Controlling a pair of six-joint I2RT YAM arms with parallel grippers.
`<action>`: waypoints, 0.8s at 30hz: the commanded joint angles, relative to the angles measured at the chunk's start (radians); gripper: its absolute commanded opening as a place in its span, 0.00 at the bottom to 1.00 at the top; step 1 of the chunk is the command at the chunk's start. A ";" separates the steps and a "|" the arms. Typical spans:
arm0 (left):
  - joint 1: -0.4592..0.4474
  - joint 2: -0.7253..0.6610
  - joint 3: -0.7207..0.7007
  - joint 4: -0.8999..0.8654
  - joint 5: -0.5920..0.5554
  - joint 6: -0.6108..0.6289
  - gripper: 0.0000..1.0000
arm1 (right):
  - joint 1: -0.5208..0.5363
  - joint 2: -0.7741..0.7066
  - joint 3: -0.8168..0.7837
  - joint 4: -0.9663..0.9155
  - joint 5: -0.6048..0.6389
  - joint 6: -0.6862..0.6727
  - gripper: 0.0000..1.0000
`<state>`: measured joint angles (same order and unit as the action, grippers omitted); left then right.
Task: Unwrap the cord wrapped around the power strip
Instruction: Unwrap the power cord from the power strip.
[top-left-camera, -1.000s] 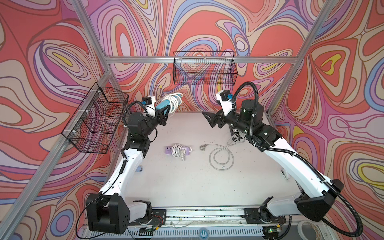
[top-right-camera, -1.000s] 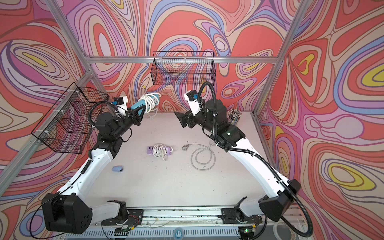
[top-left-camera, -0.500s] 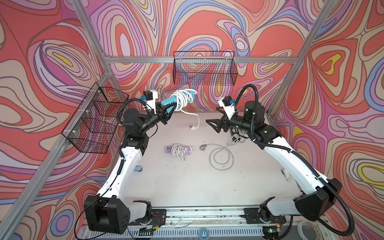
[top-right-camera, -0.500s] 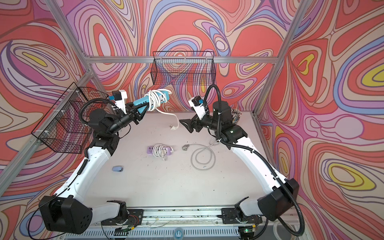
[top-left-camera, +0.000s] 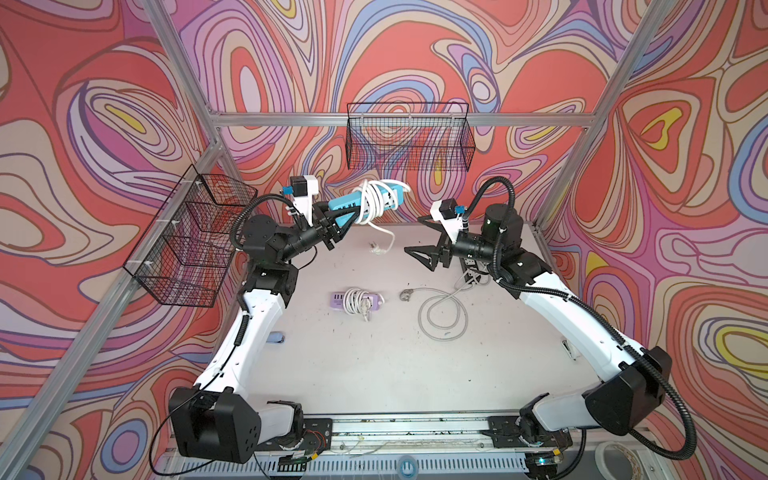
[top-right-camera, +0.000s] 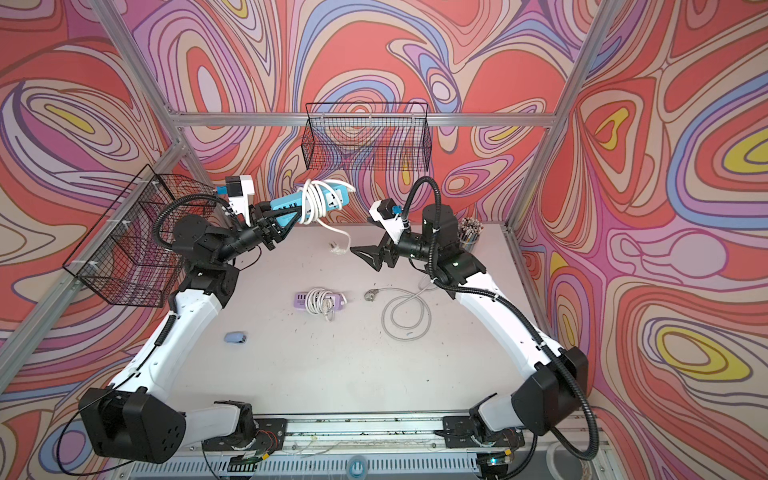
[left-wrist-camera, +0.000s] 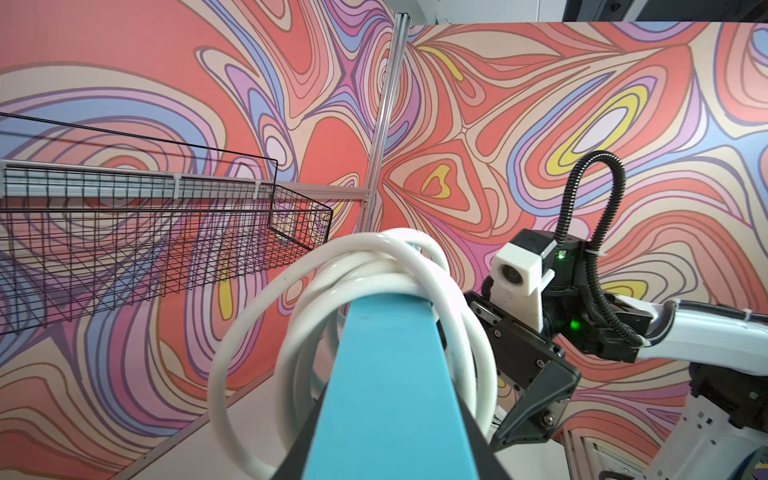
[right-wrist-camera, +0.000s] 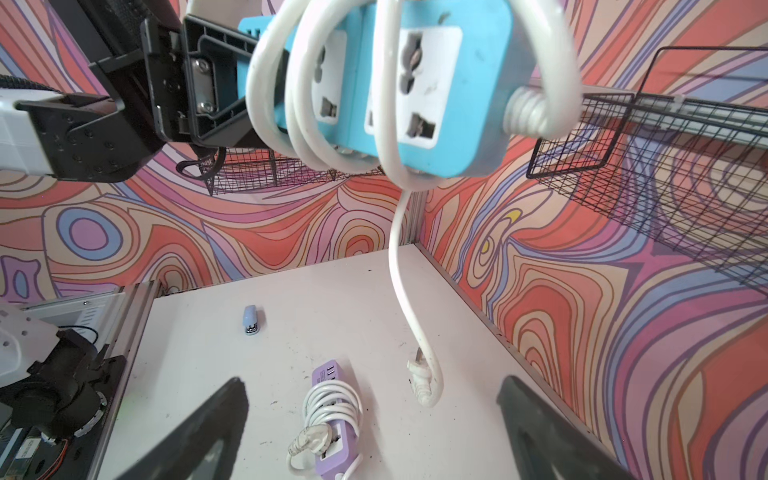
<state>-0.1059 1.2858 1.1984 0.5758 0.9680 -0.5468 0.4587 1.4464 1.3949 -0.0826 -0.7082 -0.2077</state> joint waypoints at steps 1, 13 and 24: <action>-0.008 -0.005 0.054 0.127 0.023 -0.033 0.00 | -0.002 0.028 0.014 0.060 -0.063 0.000 0.98; -0.018 -0.009 0.059 0.196 0.045 -0.099 0.00 | 0.005 0.092 -0.010 0.179 -0.109 0.062 0.98; -0.049 -0.009 0.065 0.226 0.067 -0.125 0.00 | 0.035 0.168 0.000 0.226 -0.125 0.092 0.85</action>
<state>-0.1455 1.2858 1.2114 0.6857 1.0302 -0.6495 0.4858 1.5974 1.3888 0.1043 -0.8085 -0.1211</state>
